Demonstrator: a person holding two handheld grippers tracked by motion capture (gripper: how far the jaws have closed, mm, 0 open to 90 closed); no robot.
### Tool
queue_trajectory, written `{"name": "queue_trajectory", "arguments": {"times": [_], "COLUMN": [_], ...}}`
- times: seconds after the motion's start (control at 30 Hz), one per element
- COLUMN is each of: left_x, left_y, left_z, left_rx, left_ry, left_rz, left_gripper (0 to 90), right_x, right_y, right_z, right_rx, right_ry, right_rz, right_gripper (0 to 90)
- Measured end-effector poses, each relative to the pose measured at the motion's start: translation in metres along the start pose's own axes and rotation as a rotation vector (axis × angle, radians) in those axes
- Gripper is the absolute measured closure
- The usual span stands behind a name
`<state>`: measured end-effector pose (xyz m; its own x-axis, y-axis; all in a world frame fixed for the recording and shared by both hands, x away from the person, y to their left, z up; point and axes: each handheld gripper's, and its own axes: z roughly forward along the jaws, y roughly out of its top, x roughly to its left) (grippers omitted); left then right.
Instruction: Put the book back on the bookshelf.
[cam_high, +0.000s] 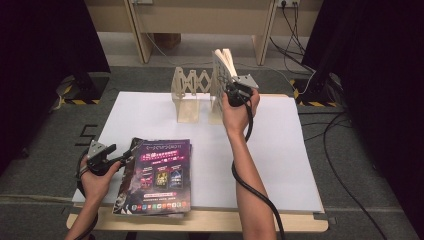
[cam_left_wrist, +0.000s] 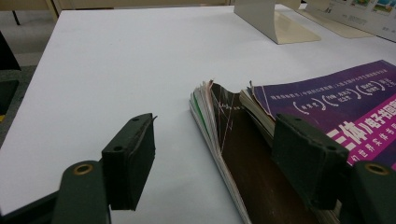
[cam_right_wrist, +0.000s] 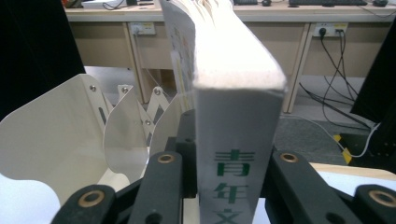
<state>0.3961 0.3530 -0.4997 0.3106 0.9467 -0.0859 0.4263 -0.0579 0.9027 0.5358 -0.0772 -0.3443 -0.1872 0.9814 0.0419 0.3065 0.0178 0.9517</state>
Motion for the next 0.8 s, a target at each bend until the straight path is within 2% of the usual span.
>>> {"name": "queue_trajectory", "arguments": {"times": [0.2, 0.37, 0.6, 0.8], "left_x": [0.0, 0.0, -0.001, -0.002], "left_y": [0.0, 0.0, 0.0, 0.0], "left_z": [0.0, 0.0, 0.001, 0.001], "left_rx": [-0.001, 0.0, 0.0, 0.002], "left_ry": [-0.002, -0.004, 0.001, 0.0], "left_rz": [-0.004, -0.004, 0.01, 0.012], "left_gripper": [29.3, 29.4, 29.5, 29.7], "right_x": [0.003, -0.001, -0.005, -0.007], "right_y": [0.0, 0.003, -0.005, -0.006], "right_z": [0.004, 0.005, 0.0, -0.006], "right_rx": [-0.044, -0.05, -0.051, -0.032], "right_ry": [-0.02, -0.027, -0.011, 0.0], "right_rz": [-0.031, -0.058, -0.036, -0.017], "right_gripper": [74.6, 74.6, 72.6, 65.7]}}
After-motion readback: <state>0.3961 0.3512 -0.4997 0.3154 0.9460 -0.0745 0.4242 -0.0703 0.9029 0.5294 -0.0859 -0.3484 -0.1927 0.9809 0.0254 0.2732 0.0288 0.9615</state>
